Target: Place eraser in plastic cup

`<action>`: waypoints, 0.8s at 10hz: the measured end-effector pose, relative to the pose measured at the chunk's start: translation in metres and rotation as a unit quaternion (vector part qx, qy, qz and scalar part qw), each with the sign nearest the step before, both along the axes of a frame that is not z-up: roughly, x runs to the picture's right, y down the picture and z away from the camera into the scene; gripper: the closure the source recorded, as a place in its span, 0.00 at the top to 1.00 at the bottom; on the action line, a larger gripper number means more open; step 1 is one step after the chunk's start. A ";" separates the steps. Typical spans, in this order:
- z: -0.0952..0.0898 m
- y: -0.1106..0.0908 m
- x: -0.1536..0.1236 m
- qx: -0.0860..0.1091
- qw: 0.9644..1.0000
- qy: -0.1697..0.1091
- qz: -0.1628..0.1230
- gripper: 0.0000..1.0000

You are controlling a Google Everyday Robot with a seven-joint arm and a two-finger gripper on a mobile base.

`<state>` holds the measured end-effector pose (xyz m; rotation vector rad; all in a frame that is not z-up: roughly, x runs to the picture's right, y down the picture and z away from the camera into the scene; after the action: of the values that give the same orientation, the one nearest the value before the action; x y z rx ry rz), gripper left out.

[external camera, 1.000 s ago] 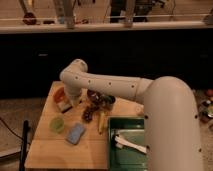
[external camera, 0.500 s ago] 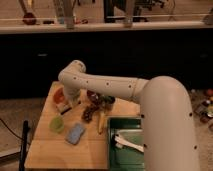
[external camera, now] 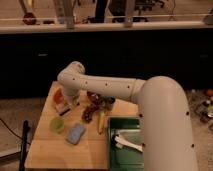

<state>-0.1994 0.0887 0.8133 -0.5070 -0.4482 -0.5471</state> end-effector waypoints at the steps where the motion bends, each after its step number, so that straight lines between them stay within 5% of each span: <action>1: 0.001 0.001 0.002 -0.001 1.000 0.000 0.002 0.01; 5: -0.011 0.011 -0.019 0.000 0.999 -0.028 -0.044 0.01; 8: -0.025 0.018 -0.035 0.001 0.994 -0.061 -0.089 0.01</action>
<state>-0.2341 0.1067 0.7888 -0.5172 -0.5210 -0.7527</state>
